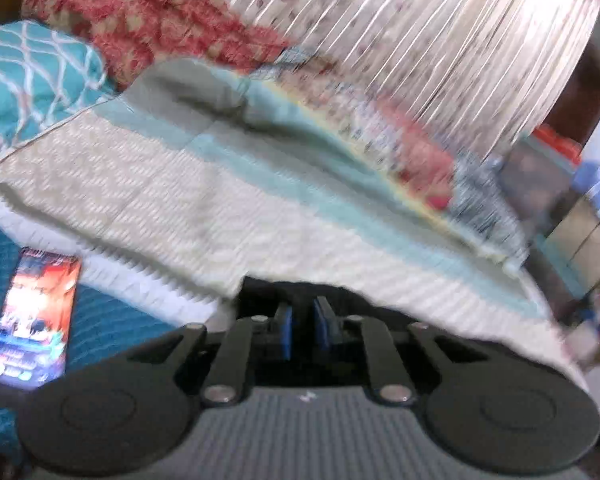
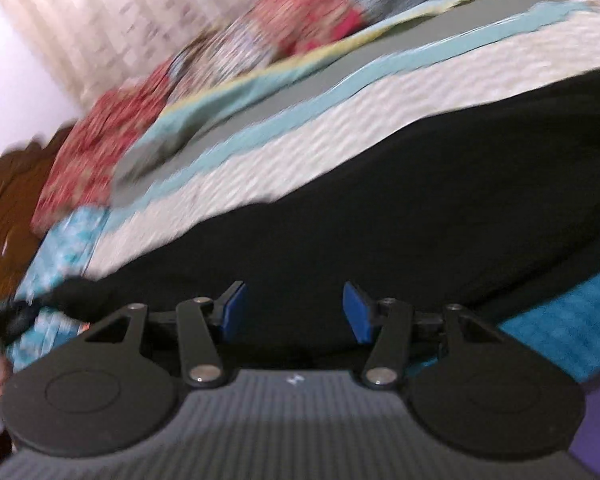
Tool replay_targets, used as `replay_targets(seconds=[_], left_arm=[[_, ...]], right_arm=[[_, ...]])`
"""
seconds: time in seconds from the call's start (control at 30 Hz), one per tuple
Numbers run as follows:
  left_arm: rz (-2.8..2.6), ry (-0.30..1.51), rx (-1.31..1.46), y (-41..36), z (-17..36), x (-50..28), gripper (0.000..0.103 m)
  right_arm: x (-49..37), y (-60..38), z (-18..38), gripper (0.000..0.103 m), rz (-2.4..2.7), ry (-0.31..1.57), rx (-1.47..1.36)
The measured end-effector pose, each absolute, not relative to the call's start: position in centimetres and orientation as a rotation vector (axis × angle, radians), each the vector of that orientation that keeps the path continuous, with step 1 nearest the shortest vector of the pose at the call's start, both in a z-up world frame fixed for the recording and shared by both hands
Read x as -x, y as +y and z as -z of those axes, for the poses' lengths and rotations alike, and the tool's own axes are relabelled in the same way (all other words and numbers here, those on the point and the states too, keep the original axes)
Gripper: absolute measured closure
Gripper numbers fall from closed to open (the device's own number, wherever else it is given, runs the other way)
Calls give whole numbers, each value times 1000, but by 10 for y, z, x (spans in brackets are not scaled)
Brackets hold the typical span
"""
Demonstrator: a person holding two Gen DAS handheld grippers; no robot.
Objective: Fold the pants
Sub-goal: 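Lower the folded pants onto the sheet with both grippers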
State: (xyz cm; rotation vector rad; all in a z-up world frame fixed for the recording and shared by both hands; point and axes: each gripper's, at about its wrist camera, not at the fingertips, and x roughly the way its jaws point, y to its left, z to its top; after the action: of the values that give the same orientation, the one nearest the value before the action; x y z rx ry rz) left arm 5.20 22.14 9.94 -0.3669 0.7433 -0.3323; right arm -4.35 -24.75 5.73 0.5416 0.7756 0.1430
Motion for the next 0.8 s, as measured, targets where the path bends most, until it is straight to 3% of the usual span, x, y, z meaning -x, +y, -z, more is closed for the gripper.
replay_targets(seconds=[0.1, 0.17, 0.43, 0.6, 0.63, 0.67, 0.8], left_arm=[[246, 941, 366, 220, -53, -58, 89], [190, 958, 392, 225, -38, -51, 76], [199, 942, 417, 229, -40, -50, 79], [196, 946, 433, 228, -43, -55, 83], [195, 944, 434, 227, -44, -56, 86], [202, 939, 437, 226, -45, -55, 94], [233, 862, 429, 219, -59, -46, 97]], right_arm=[[32, -217, -56, 47, -211, 815, -452], [29, -200, -60, 47, -269, 821, -405], [-3, -100, -87, 48, -635, 783, -164], [-30, -45, -48, 46, -667, 862, 99], [-35, -43, -35, 53, -657, 915, 119], [-36, -46, -29, 88, -635, 929, 117], [-8, -52, -56, 89, -454, 631, 270]])
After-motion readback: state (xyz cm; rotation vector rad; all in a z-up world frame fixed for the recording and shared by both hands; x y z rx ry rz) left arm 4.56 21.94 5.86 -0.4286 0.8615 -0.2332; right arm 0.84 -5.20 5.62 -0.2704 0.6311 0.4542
